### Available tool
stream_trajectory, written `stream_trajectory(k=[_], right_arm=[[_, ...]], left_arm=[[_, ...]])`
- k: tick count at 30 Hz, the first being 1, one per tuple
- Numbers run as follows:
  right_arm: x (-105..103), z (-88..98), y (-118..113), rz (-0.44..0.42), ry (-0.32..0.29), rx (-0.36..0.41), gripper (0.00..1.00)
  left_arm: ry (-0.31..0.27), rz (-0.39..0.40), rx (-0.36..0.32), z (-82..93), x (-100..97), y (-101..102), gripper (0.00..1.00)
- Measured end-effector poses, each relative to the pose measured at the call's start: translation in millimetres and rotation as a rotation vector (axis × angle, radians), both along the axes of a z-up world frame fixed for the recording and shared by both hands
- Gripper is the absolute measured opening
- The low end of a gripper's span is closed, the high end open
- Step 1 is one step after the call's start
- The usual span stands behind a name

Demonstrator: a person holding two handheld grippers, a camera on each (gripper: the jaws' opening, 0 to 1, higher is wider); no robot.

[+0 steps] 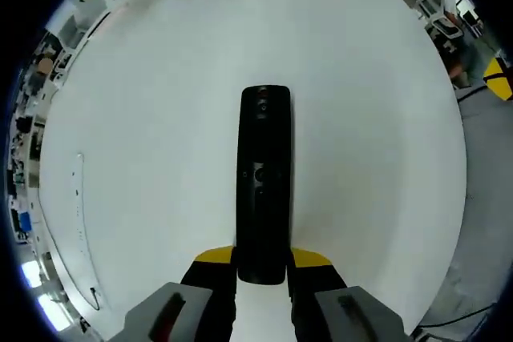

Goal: Press the specified remote control buttons in sequence, fully releasing each button before pressing the next.

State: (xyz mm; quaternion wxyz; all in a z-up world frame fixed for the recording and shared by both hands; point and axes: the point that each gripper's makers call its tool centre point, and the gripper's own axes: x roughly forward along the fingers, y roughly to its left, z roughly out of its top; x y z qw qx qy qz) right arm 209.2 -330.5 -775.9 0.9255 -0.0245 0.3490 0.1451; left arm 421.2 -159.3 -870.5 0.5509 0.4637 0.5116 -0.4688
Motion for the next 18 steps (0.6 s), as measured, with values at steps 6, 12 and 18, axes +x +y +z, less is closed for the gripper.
stream_trajectory(k=[6,12,18], right_arm=[[0,-0.4,-1,0.0,0.002,0.0,0.0],[1,-0.2,-1,0.002,-0.001,-0.006,0.0],[1,1.8,-4,-0.011,-0.011,0.001,0.0]], left_arm=[[-0.002,-0.003,0.0,-0.3,-7.6,0,0.23],[-0.001,-0.011,-0.005,0.6,-18.4,0,0.23],[0.001,-0.028,0.006,1.3,-26.9,0,0.23]])
